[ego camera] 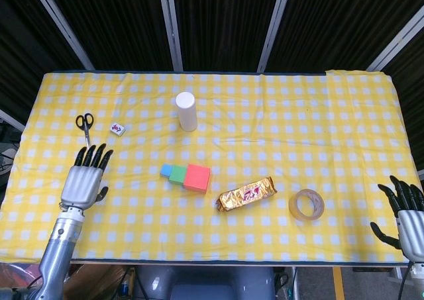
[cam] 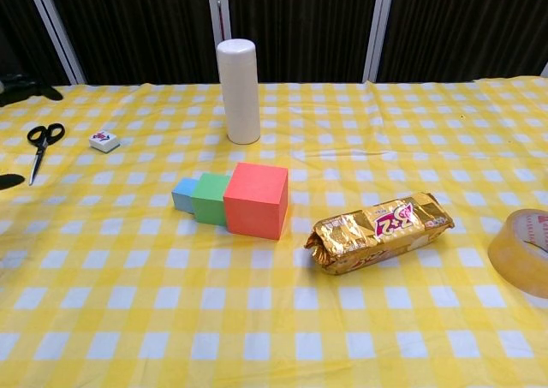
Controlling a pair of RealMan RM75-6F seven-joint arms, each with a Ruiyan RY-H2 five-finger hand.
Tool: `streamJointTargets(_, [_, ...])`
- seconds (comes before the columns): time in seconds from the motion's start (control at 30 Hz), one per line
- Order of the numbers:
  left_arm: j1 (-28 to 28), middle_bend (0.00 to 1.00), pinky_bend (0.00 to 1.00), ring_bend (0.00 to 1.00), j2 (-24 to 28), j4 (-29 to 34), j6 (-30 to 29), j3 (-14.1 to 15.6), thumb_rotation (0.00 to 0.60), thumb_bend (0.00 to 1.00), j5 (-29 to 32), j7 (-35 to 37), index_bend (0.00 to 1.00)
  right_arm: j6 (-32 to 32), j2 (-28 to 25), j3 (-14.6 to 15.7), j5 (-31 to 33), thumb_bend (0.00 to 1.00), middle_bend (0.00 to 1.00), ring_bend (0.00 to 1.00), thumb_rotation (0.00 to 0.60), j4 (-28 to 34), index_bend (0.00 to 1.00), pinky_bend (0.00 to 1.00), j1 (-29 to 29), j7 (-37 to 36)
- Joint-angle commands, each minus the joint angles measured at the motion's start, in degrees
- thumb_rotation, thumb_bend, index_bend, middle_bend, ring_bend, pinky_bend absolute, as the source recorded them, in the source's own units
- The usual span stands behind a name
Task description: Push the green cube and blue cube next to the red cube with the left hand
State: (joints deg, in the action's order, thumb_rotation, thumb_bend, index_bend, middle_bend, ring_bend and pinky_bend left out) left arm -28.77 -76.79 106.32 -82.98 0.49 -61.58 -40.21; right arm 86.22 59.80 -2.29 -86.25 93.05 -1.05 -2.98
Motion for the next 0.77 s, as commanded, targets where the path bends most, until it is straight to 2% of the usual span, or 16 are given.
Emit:
streamJointTargets(0.03, [5.47,0.0,0.0,0.0,1.3,-6.21,-3.37,4.37,0.6,0.36,-6.89,6.81,0.08,0.44,-0.02,-0.13,-0.04,0.32,0.0,0.0,0.6,0.07,0.17,0.0,0.17,0.11])
streamJointTargets(0.23, [9.73,0.0,0.0,0.0,-1.43,-12.79,-7.21,6.33,0.6,0.37,-13.55,11.23,0.09,2.25,-0.42,-0.37,-0.24,0.32,0.0,0.0,0.6,0.57,0.17,0.0,0.99,0.42])
streamJointTargets(0.33, [11.88,0.0,0.0,0.0,-3.65,-16.95,-7.43,6.75,0.6,0.37,-14.27,11.74,0.09,3.34,-0.78,-0.52,-0.25,0.32,0.0,0.0,0.6,0.98,0.17,0.0,1.55,0.85])
streamJointTargets(0.53, [13.76,0.0,0.0,0.0,-3.74,-16.78,-8.9,5.56,0.6,0.37,-15.65,11.7,0.09,4.71,-1.5,-0.82,-0.37,0.32,0.0,0.0,0.6,1.7,0.17,0.0,2.23,-0.1])
streamJointTargets(0.77, [14.77,0.0,0.0,0.0,-2.81,-15.92,-7.77,4.86,0.6,0.37,-15.72,11.16,0.09,5.32,-1.71,-1.02,-0.37,0.32,0.0,0.0,0.6,2.35,0.17,0.0,2.56,0.23])
